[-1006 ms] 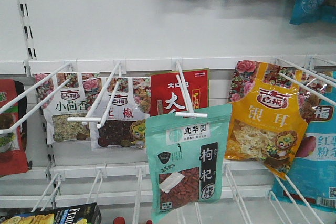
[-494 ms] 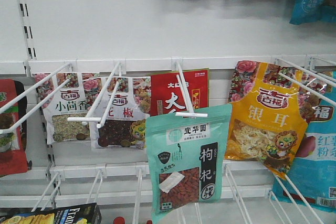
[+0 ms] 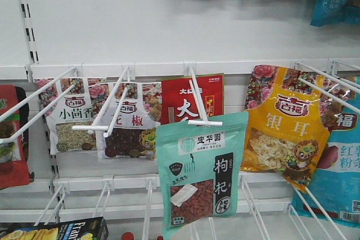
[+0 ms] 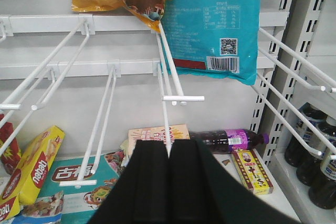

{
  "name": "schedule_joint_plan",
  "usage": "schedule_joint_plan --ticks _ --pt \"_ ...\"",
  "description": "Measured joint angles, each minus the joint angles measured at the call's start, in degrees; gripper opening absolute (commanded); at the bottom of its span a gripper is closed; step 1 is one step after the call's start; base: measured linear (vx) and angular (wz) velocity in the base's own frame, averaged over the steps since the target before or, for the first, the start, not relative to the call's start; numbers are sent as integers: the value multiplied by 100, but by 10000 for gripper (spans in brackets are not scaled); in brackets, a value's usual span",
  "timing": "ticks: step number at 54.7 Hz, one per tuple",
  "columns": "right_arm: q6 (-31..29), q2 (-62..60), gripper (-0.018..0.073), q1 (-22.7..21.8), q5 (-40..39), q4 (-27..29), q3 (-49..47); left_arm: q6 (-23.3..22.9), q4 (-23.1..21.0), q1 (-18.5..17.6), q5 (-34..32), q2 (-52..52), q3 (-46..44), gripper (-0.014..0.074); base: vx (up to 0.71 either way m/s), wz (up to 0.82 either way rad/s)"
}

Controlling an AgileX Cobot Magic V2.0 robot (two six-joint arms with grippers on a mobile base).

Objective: Pick snacks and fruit into basket
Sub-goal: 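Pull the held cracker box up and back from the shelf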

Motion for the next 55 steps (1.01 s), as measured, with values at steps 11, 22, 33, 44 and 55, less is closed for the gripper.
schedule_joint_plan --ticks 11,22,33,44,55 --pt "0 0 -10 0 0 0 0 171 0 0 -37 5 0 -9 0 0" --pt "0 0 -10 0 0 0 0 603 0 0 -440 5 0 -5 0 0" --pt "0 0 -10 0 0 0 0 1078 0 0 -1346 5 0 1 0 0" --pt "0 0 -10 0 0 0 0 1204 469 0 -1634 5 0 1 0 0" --pt "0 0 -10 0 0 0 0 1575 1236 0 -1628 -3 0 1 0 0"
